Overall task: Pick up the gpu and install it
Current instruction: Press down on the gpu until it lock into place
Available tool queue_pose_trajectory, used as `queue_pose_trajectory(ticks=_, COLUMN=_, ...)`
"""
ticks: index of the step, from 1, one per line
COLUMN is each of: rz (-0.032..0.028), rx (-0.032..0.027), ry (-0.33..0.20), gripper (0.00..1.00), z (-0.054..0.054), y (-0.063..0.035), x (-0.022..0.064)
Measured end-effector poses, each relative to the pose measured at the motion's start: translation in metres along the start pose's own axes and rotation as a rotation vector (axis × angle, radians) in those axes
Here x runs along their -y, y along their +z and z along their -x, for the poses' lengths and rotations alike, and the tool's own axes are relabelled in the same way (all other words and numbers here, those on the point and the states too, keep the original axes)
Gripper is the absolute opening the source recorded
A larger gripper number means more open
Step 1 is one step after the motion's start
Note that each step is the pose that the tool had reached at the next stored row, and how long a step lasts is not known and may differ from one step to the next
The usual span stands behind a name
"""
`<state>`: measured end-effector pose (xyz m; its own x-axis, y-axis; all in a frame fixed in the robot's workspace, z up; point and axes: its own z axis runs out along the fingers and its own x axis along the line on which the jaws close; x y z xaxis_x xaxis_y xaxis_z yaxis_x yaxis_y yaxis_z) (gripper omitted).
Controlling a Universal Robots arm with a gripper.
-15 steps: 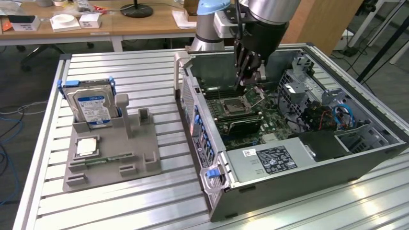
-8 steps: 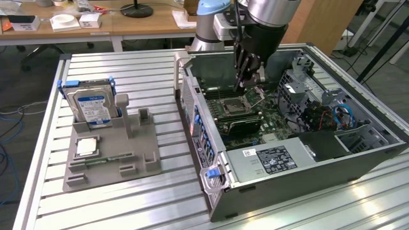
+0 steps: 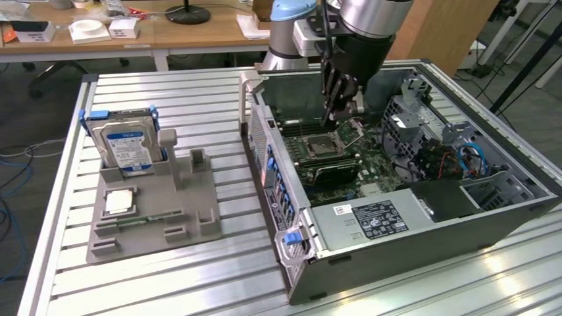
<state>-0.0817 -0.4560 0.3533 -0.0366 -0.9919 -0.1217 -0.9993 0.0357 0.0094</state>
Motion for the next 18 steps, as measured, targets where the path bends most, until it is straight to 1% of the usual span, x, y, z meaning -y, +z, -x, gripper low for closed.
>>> queue_pose_trajectory(ticks=12, rz=-0.0001, rx=0.0, ry=0.0, gripper=0.11, z=0.0, y=0.0001, x=0.0)
queue_pose_trajectory(ticks=13, rz=-0.0021, rx=0.0003, ry=0.0, gripper=0.11, z=-0.0001, y=0.0005, x=-0.0007)
queue_pose_trajectory(ticks=14, rz=-0.0078, rx=0.0007, ry=-0.001, gripper=0.11, z=-0.0002, y=0.0016, x=-0.002)
queue_pose_trajectory(ticks=15, rz=-0.0093, rx=0.0006, ry=-0.001, gripper=0.11, z=-0.0004, y=0.0028, x=-0.0023)
queue_pose_trajectory(ticks=17, rz=-0.0093, rx=-0.0016, ry=-0.001, gripper=0.11, z=-0.0007, y=0.0036, x=-0.004)
queue_pose_trajectory(ticks=18, rz=-0.0063, rx=-0.0049, ry=0.0, gripper=0.11, z=-0.0009, y=0.0044, x=-0.0062)
